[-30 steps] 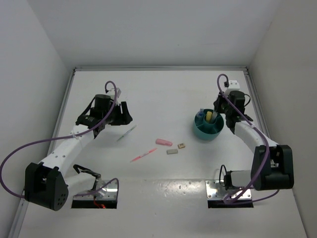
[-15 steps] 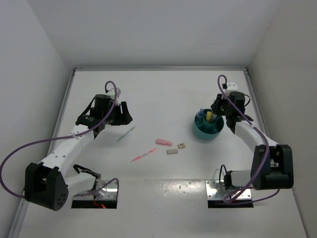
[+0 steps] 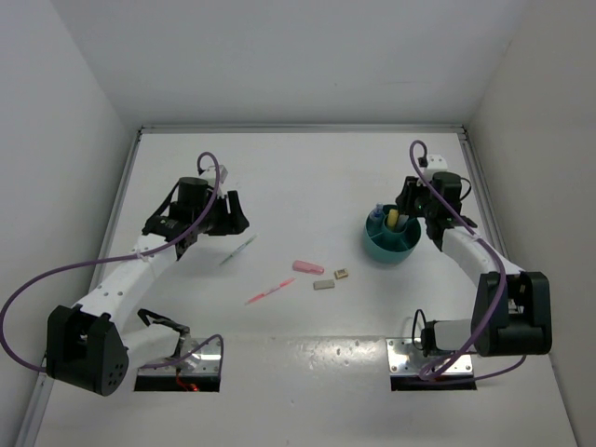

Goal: Sort the stationery into containers
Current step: Place the pen in the storage box, then pick up the pen from the center of the board, then place the pen in the storage box.

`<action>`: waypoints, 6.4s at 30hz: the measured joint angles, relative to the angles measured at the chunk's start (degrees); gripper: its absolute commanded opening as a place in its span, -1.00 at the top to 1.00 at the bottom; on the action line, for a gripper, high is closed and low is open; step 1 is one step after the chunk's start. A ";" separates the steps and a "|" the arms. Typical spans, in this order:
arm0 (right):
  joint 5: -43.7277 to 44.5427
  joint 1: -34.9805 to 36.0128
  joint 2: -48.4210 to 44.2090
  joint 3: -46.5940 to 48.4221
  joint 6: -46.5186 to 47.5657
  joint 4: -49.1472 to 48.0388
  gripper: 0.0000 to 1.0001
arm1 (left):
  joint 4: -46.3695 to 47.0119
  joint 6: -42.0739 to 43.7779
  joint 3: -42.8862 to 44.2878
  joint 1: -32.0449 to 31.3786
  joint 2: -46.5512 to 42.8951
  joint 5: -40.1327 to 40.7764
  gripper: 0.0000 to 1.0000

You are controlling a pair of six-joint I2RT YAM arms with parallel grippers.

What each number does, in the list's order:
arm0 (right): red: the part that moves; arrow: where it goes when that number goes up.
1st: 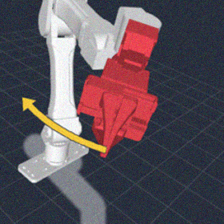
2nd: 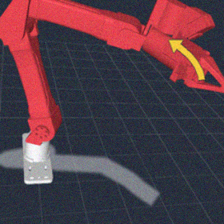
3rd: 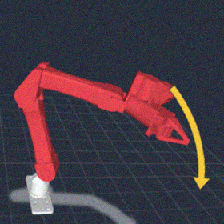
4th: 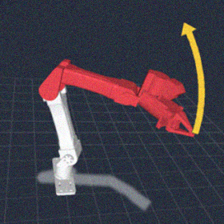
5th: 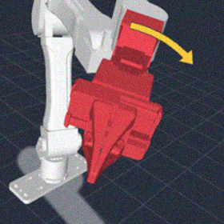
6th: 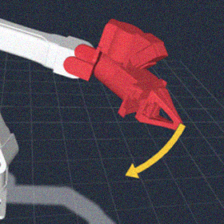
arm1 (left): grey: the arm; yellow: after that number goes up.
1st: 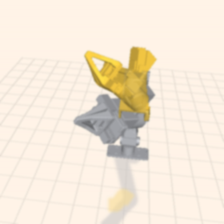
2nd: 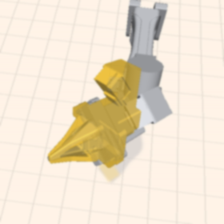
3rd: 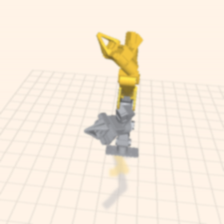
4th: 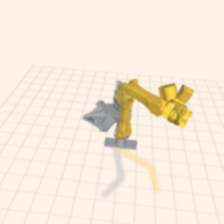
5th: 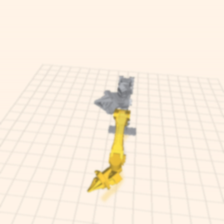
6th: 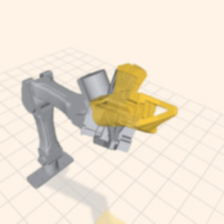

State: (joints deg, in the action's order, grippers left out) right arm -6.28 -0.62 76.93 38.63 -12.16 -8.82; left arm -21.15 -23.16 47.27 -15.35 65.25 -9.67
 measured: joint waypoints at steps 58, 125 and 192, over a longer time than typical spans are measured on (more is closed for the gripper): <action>-3.41 48.85 33.77 32.61 28.39 36.48 -0.11 | -1.09 -10.14 0.00 -0.04 -8.63 31.39 -0.65; 8.09 5.95 -4.68 4.48 10.56 2.67 1.00 | -1.51 -8.85 0.00 -0.04 -8.63 25.14 -0.65; -38.36 -0.24 -4.44 27.19 19.74 27.43 -0.32 | -3.02 1.25 2.27 -0.55 12.00 12.70 -0.45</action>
State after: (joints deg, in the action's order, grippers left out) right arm -44.64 -0.86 72.49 65.82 7.57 18.61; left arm -24.16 -21.91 49.54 -15.90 77.25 3.03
